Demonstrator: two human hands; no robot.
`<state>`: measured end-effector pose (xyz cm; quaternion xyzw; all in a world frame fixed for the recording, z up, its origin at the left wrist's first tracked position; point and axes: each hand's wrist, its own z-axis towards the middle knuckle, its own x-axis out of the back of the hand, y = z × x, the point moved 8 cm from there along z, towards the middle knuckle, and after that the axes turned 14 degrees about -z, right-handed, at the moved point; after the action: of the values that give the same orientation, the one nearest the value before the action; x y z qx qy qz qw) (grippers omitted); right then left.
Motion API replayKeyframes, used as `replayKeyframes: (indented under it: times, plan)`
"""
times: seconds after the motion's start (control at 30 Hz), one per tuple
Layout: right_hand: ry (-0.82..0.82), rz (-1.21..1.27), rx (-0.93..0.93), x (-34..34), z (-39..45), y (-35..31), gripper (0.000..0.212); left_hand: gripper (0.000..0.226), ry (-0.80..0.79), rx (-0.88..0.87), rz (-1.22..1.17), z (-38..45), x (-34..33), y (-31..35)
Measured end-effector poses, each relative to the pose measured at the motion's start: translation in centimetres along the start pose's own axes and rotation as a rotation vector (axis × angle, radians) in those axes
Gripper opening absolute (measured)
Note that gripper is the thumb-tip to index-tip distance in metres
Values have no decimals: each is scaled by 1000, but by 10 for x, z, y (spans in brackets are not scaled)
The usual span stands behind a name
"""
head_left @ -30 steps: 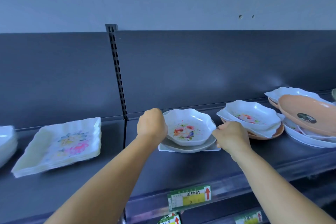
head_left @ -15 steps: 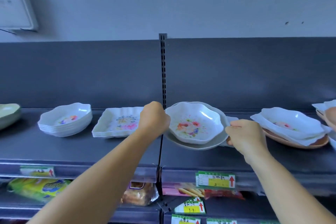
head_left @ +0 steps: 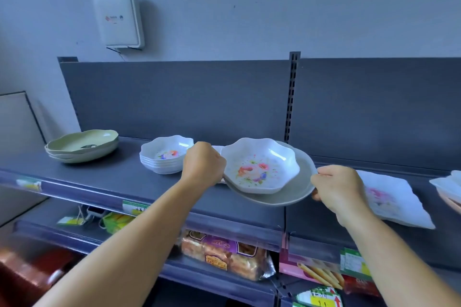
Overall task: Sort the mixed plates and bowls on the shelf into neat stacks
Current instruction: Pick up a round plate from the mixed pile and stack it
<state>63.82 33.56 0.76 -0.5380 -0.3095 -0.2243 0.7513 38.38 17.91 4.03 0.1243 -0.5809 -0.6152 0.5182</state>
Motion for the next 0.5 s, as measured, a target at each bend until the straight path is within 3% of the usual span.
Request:
replayKeyframes:
  times: [0.13, 0.27, 0.5]
  plan:
    - [-17, 1, 1, -28, -2, -31, 21, 31, 56, 17, 19, 20, 45, -22]
    - [-38, 16, -4, -56, -5, -67, 13, 17, 134, 45, -6, 42, 96, -44]
    - [22, 40, -31, -92, 8, -119, 22, 33, 212, 82, -8, 89, 175, -83]
